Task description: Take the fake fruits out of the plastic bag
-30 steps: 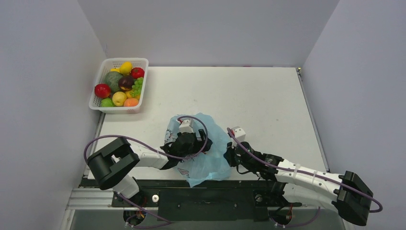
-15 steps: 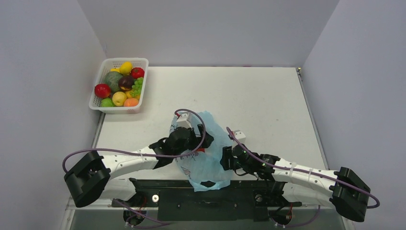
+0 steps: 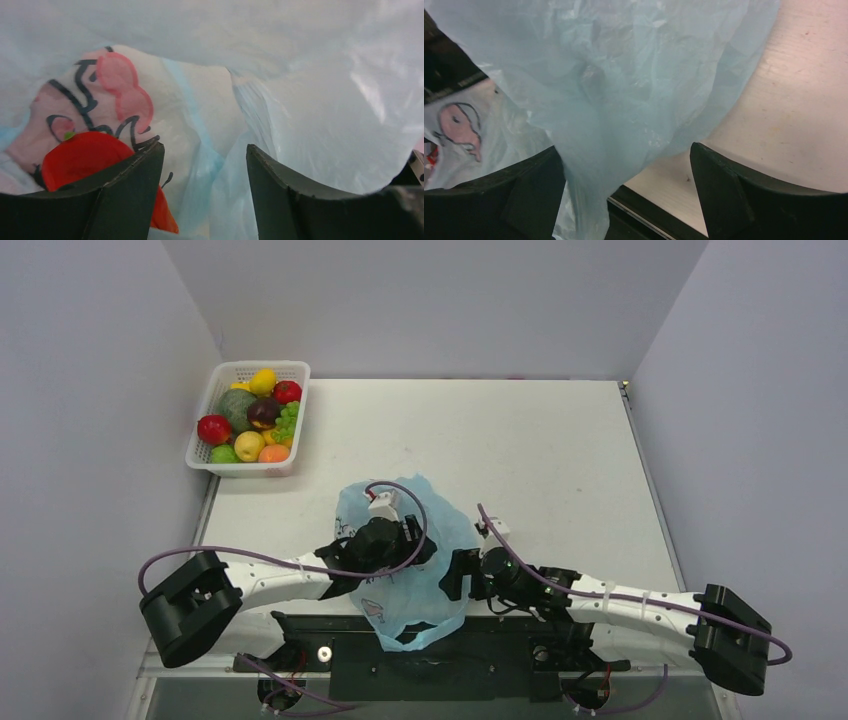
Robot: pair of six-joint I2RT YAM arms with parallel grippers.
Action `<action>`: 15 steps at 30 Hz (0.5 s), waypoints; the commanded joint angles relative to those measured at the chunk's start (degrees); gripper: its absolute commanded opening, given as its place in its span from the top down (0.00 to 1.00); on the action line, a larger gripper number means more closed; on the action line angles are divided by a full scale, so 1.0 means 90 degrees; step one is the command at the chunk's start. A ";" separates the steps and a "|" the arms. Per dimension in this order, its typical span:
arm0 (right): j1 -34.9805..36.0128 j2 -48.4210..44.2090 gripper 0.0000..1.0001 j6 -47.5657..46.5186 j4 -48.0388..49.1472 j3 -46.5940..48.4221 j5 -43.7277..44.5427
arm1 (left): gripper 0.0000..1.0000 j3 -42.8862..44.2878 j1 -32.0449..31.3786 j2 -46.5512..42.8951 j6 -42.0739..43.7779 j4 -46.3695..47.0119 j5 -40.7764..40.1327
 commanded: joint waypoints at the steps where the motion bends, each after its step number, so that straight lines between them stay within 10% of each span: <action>1: 0.0094 0.0175 0.15 0.0678 0.1113 -0.0007 0.0225 | 0.41 -0.0156 -0.0276 0.0127 -0.0082 0.0841 -0.0012; 9: 0.0390 0.1150 0.13 0.1508 0.1917 0.0076 0.0862 | 0.20 -0.0645 -0.0365 -0.0501 -0.0399 0.0987 -0.0392; 15: 0.0898 0.2349 0.35 0.1137 0.2089 0.0245 0.0956 | 0.14 -0.0603 -0.0036 -0.1206 -0.0494 0.0226 -0.0298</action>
